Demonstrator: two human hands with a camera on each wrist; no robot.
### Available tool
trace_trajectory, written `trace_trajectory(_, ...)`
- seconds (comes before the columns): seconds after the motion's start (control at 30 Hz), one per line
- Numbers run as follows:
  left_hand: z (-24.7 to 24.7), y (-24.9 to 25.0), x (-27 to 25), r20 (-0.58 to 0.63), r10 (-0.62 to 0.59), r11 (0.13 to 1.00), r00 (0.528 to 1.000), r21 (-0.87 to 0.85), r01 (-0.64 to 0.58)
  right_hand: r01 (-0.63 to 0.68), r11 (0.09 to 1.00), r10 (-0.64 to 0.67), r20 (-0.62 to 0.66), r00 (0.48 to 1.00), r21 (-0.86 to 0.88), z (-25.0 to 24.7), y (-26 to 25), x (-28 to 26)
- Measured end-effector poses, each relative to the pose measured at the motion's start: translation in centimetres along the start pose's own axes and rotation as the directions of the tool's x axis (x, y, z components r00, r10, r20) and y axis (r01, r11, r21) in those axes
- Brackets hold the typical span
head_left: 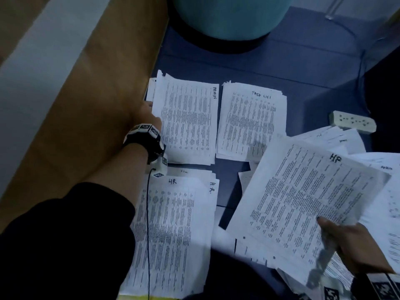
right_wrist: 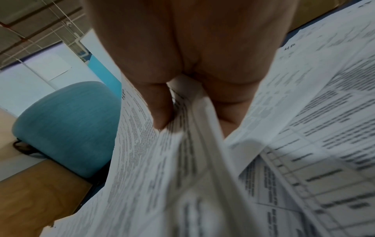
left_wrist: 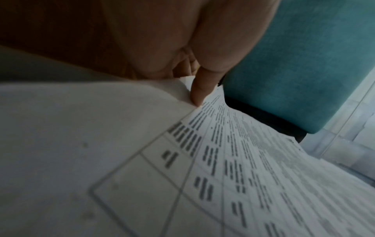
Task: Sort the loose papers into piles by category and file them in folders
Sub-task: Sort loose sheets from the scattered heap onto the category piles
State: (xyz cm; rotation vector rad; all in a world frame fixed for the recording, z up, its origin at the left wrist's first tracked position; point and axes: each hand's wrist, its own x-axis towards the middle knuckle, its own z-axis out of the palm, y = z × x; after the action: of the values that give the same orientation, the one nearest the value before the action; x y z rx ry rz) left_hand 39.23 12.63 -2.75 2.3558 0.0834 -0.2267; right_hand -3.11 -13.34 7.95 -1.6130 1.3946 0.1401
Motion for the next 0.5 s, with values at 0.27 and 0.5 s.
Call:
trace_trajectory(0.27, -0.5, 1.6, -4.4, 0.039, 0.119, 0.984, 0.992, -0.139, -0.113, 0.078, 0.997, -0.077, 0.051, 0.996, -0.016, 2.5, -3.7, 1.9)
trace_trajectory(0.5, -0.9, 2.9, -19.1, 0.536, 0.206, 0.928, 0.819, -0.374, 0.011, 0.216, 0.976, -0.211, 0.201, 0.957, -0.003, 6.4, -5.6, 1.2)
